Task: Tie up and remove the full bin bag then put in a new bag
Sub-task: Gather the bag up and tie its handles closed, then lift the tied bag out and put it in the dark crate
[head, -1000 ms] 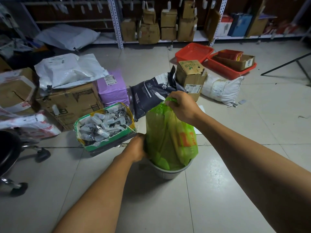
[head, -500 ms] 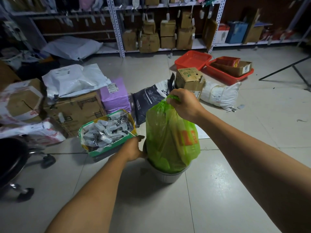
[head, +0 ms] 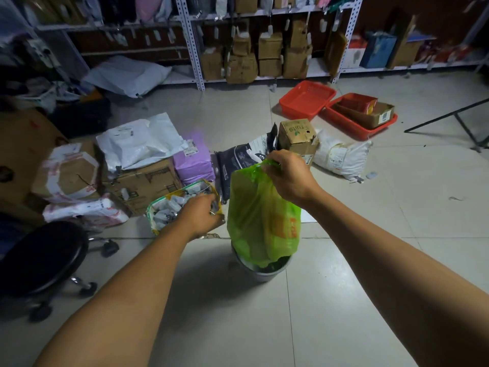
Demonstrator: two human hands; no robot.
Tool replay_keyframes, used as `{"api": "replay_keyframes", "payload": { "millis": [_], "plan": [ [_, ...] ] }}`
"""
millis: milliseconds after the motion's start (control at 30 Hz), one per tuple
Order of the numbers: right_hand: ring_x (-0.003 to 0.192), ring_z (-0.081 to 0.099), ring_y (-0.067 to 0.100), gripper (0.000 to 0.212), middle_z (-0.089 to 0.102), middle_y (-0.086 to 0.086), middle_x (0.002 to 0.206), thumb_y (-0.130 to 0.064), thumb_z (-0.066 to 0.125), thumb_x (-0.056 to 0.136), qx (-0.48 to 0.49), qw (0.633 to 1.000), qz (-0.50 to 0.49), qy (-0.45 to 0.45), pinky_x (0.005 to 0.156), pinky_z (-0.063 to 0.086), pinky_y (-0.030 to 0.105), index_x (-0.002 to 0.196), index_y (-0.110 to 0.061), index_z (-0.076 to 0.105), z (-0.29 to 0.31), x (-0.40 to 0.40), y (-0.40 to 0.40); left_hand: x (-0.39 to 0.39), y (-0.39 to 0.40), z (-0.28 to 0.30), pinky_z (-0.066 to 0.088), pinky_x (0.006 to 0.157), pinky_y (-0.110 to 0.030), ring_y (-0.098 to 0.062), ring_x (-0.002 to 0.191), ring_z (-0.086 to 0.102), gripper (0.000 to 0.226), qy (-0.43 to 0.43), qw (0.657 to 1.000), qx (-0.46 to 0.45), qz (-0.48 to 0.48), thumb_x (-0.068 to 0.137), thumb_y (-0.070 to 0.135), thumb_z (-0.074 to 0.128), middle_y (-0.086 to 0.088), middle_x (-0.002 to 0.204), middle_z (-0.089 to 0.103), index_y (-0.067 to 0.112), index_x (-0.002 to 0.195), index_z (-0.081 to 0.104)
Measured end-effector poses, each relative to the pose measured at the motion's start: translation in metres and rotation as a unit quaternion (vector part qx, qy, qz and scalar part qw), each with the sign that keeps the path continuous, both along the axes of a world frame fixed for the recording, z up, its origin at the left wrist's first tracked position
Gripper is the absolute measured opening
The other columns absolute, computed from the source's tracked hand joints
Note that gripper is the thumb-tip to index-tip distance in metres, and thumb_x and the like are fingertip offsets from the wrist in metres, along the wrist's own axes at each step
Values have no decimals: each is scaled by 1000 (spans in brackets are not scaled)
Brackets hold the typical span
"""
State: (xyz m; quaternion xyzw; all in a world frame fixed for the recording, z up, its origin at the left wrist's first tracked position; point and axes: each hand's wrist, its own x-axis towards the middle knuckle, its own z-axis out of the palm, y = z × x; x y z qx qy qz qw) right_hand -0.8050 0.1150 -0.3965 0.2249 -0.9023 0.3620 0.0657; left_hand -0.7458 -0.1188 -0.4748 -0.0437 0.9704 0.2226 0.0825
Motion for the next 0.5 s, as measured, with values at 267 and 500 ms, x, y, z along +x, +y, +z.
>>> {"api": "replay_keyframes", "payload": {
  "millis": [267, 500],
  "plan": [
    [83, 55, 31, 16, 60, 13, 93, -16, 49, 95, 71, 997, -14, -35, 64, 31, 32, 89, -6, 60, 156, 20, 26, -1, 28, 171, 44, 102, -41, -32, 122, 53, 57, 13, 1000, -21, -17, 83, 34, 70, -14, 133, 58, 15, 135, 56],
    [85, 54, 34, 14, 58, 12, 95, -18, 49, 95, 88, 993, -43, -61, 67, 45, 41, 87, -9, 56, 292, 46, 70, 3, 72, 319, 40, 103, -38, -31, 123, 52, 61, 1, 999, -22, -47, 85, 45, 66, -10, 140, 51, 18, 138, 52]
  ]
}}
